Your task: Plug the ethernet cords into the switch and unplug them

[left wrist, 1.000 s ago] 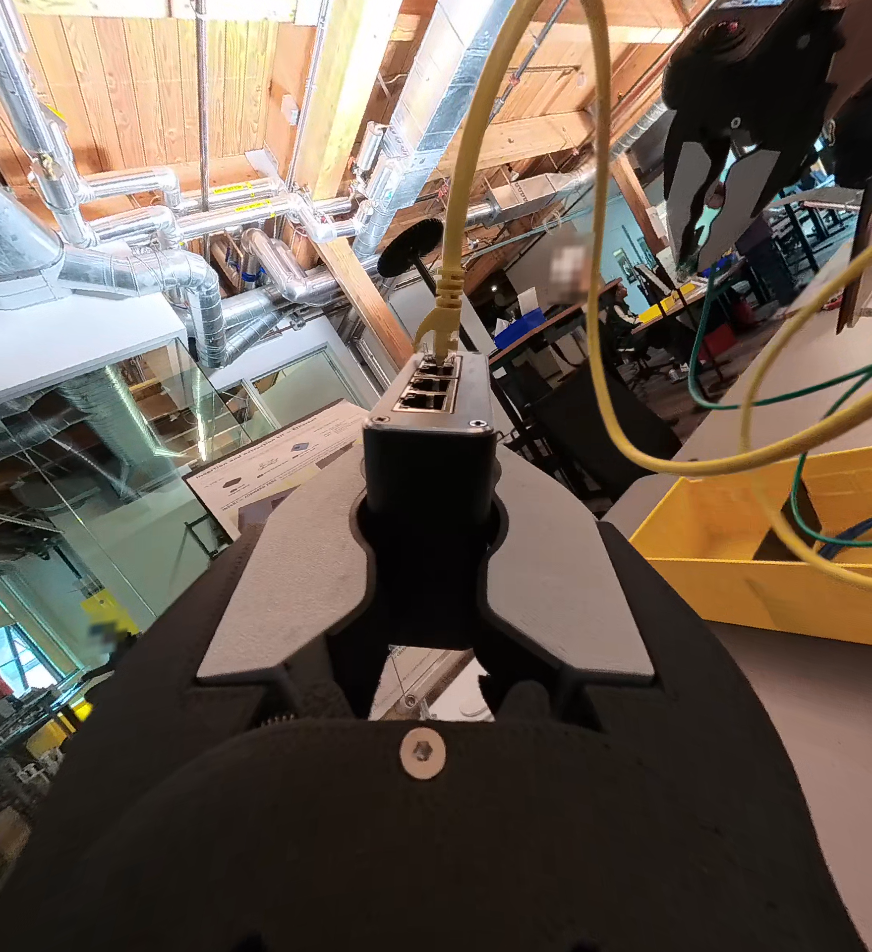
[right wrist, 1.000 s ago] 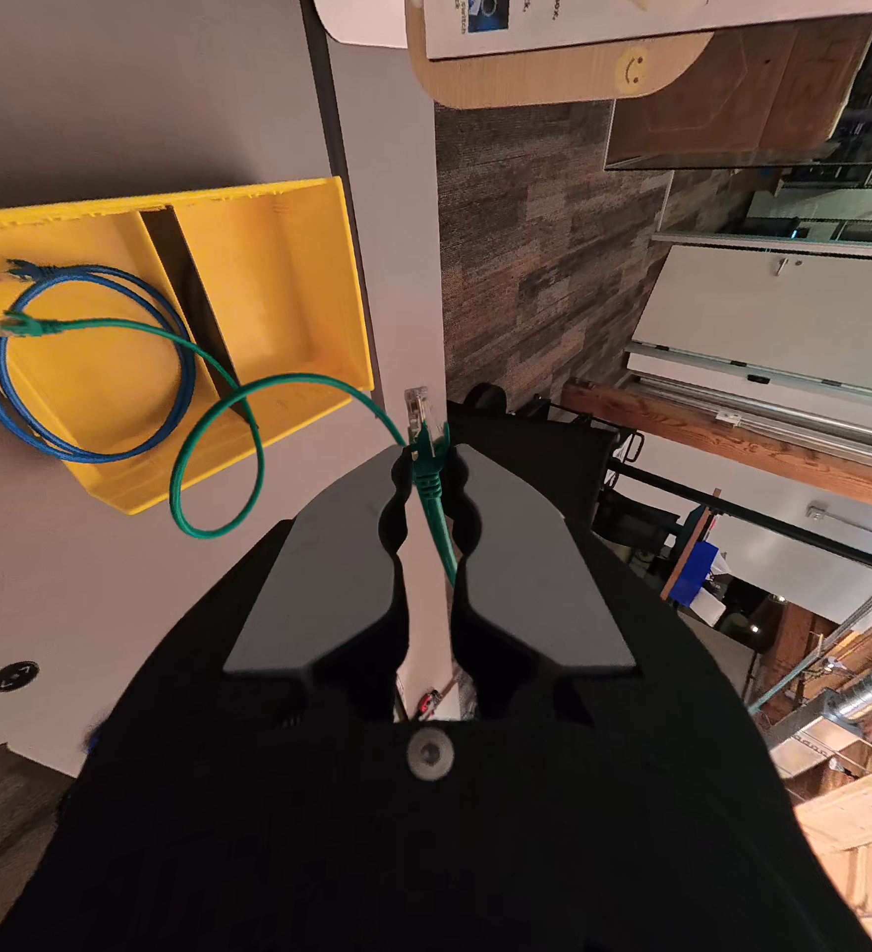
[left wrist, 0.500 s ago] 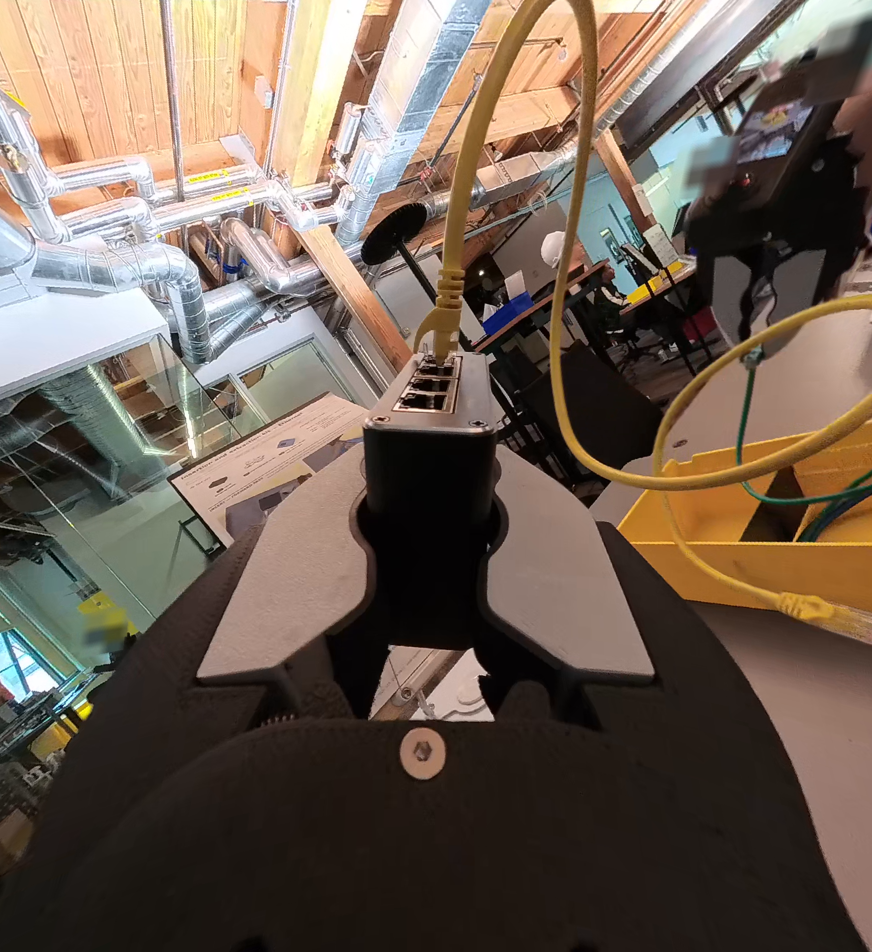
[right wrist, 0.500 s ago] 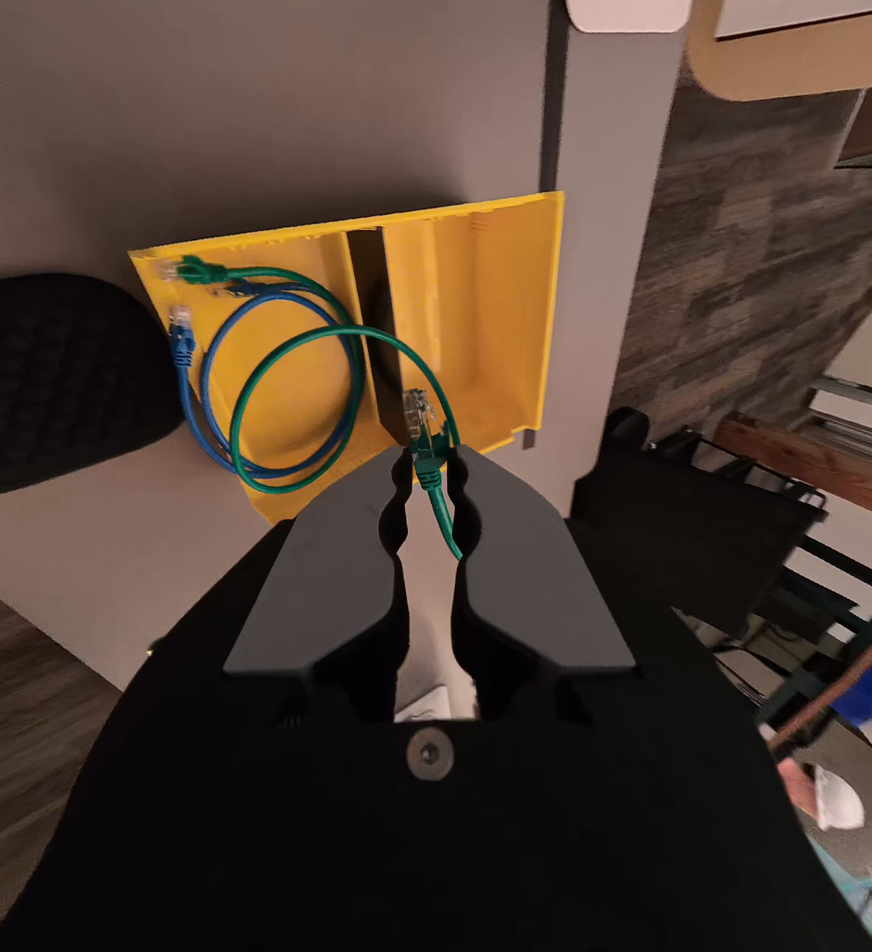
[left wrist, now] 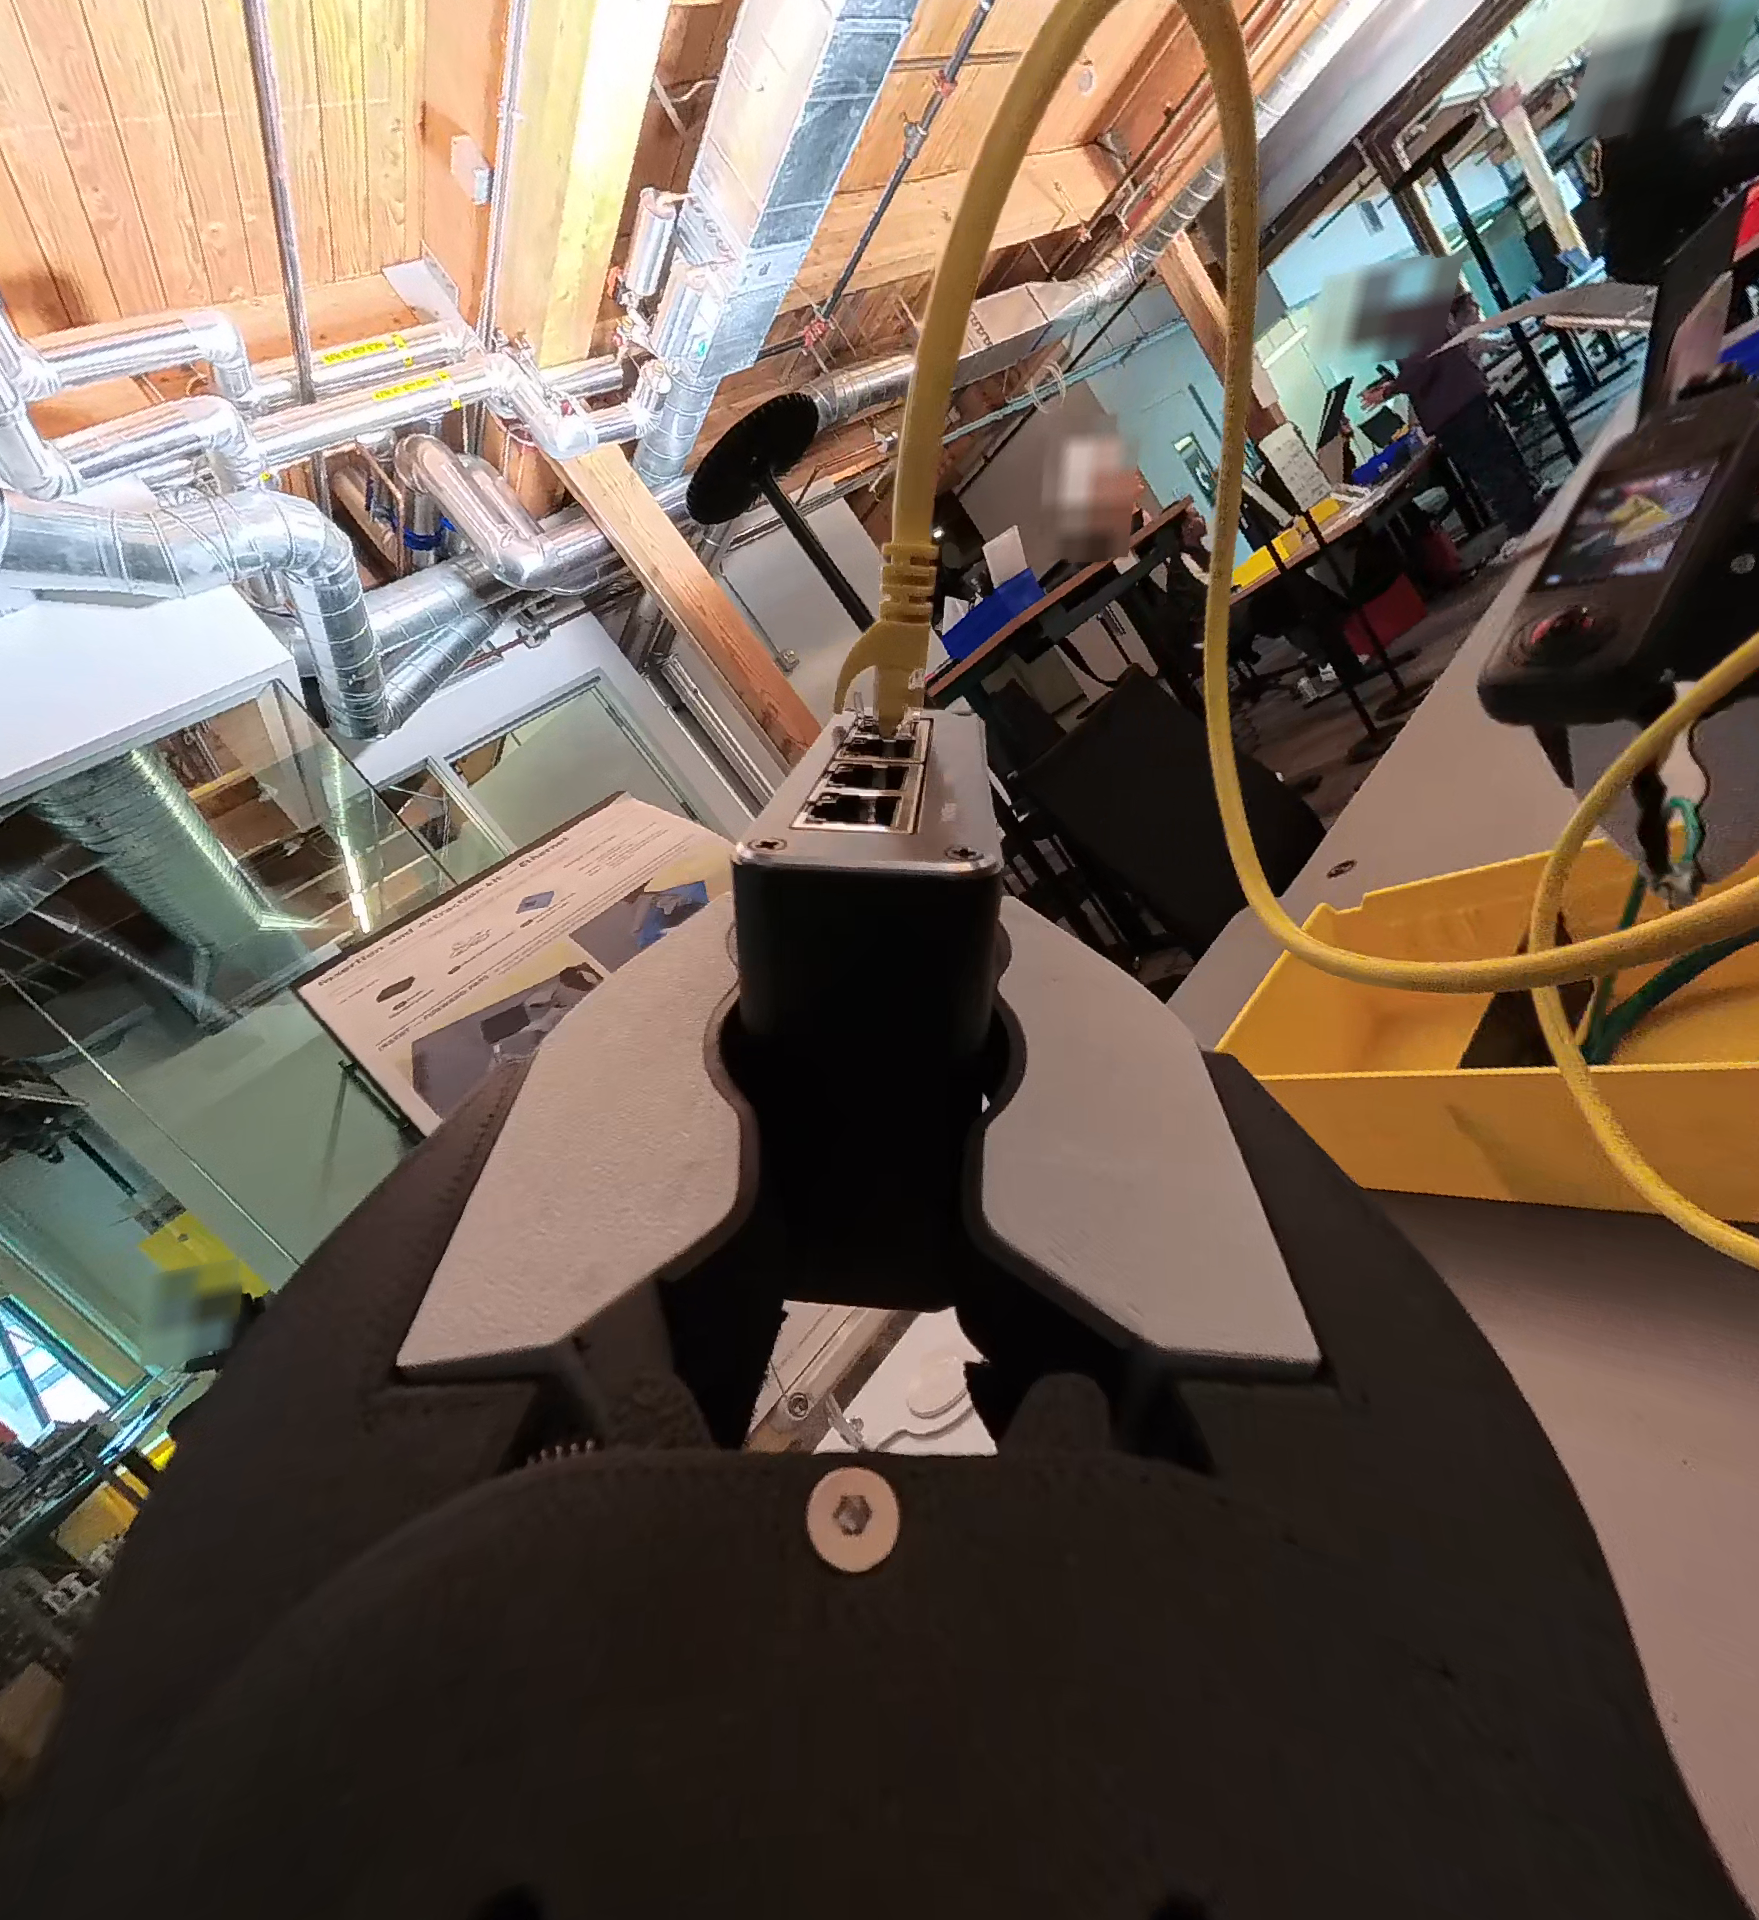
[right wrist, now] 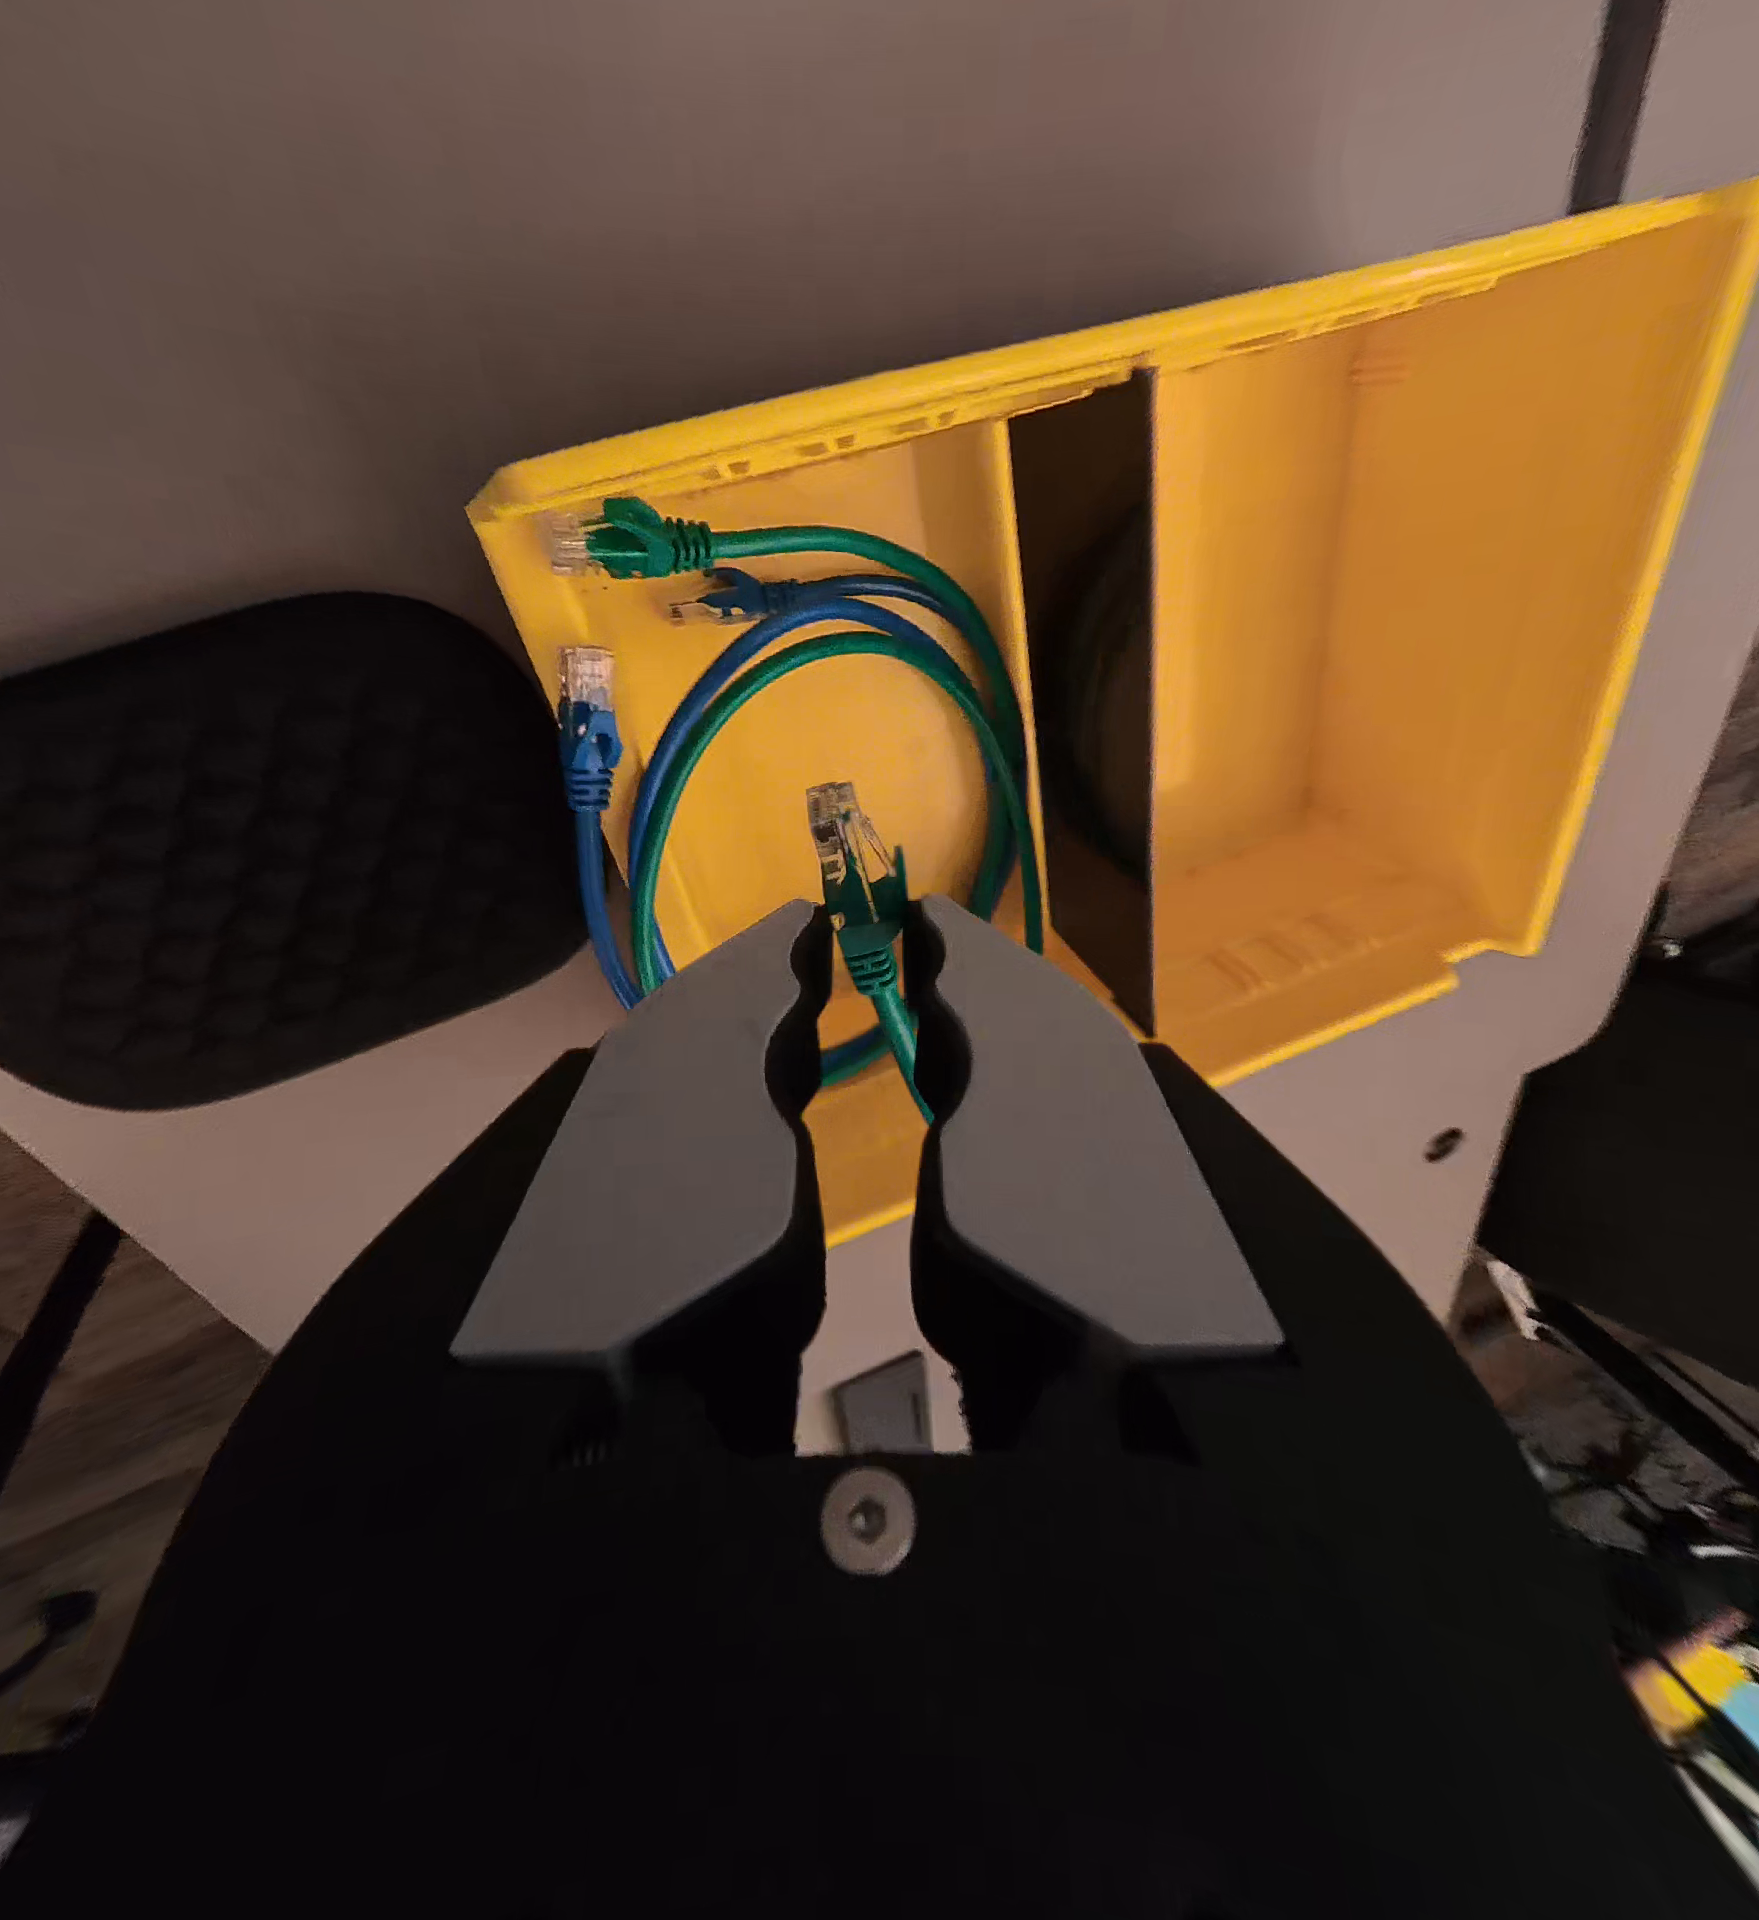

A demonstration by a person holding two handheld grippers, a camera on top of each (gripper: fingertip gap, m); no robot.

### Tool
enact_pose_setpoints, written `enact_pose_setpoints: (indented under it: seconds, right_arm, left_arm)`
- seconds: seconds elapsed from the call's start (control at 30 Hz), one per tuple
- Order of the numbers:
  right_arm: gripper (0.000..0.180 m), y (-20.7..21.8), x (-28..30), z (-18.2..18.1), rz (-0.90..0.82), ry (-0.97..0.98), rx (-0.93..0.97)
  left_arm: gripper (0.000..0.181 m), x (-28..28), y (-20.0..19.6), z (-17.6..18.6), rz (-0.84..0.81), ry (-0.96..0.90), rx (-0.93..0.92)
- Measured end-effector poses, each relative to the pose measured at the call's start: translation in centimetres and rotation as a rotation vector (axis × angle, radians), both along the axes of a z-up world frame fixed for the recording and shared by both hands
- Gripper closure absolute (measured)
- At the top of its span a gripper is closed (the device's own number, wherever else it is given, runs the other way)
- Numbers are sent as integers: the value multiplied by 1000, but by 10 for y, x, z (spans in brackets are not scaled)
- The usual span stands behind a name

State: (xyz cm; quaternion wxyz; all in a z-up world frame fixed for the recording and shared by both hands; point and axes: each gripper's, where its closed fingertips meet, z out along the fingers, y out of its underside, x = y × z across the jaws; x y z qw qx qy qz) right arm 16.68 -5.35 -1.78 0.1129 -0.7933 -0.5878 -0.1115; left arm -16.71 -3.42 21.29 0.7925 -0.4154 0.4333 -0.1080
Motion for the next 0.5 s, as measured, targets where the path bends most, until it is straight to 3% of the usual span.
enact_pose_setpoints:
  seconds: [0.33,0.5]
  right_arm:
    - [165,4,-3,-75,-221,151,-108]
    - [160,2,-15,-90,-300,290,-201]
  left_arm:
    - [144,18,-1,-11,-1,64,-5]
    - [141,28,-1,-19,-5,102,-9]
